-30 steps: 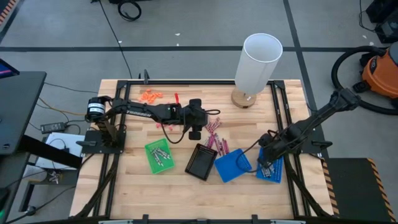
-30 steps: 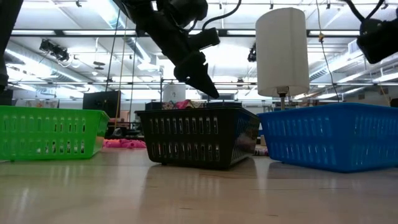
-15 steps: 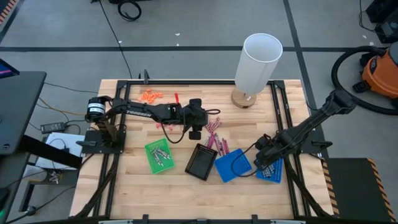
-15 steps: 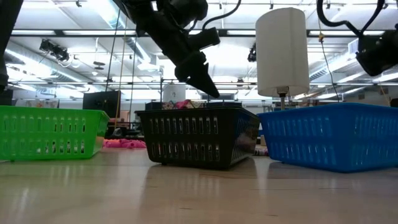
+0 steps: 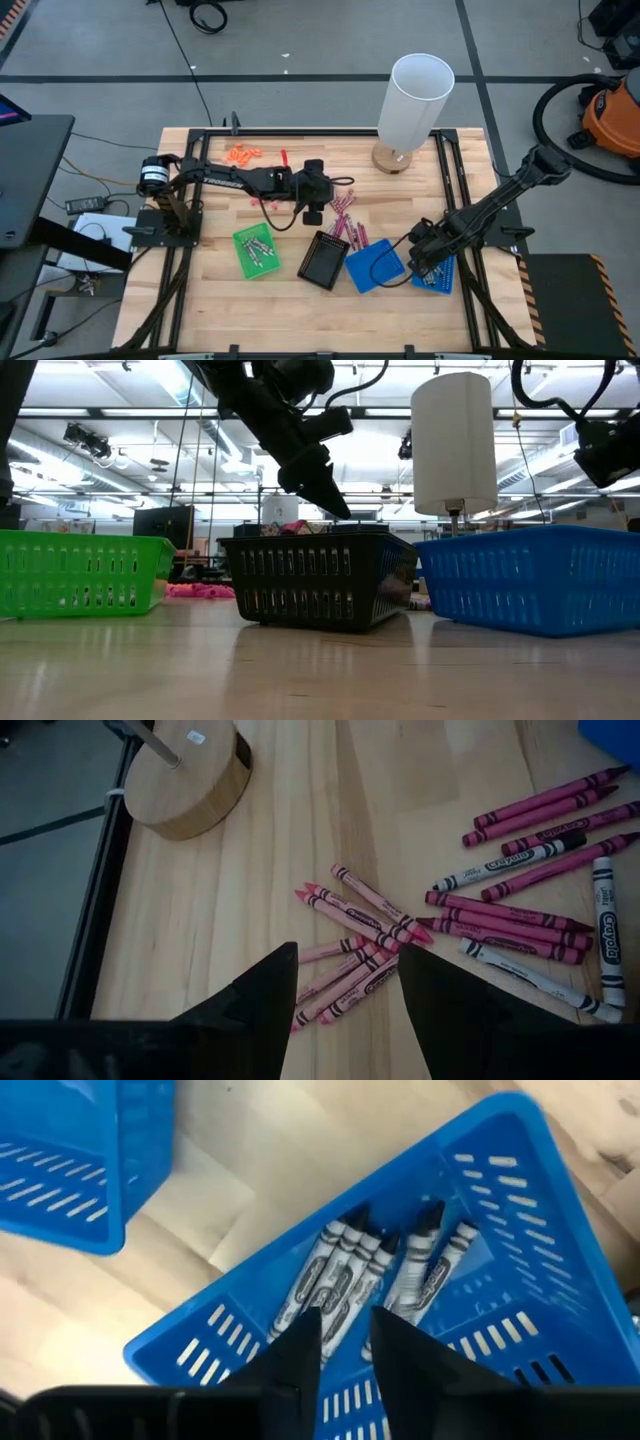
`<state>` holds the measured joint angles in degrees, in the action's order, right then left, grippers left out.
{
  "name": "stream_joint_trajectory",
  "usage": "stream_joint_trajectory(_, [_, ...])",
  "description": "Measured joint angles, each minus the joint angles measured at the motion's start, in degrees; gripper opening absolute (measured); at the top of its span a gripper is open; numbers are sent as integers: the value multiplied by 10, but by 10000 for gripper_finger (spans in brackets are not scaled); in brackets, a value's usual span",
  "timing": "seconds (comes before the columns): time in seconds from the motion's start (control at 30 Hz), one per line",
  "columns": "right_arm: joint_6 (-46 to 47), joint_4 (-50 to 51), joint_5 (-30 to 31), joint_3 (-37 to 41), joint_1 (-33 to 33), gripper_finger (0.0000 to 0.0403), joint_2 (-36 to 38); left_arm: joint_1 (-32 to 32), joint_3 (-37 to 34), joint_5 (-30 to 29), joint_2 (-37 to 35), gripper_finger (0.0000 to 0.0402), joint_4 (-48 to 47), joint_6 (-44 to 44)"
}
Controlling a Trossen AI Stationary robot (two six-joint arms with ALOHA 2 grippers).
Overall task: Sort crayons
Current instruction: Put the pink crayon into the left blue bin
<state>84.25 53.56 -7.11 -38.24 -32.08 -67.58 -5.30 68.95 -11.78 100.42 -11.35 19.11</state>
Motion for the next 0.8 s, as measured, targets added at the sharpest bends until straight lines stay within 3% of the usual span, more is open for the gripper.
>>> stream_joint_trajectory(0.3, [0, 1, 6, -1, 16, 124, 68, 21, 0, -8, -7, 187, -42, 4])
stream_joint_trajectory(0.57, [-69, 91, 109, -94, 35, 123, 107, 49, 0, -45, -56, 187, -117, -27])
stream_joint_trajectory(0.8, [-163, 73, 210, -139, 50, 122, 100, 80, -16, -46, -67, 187, -143, -64])
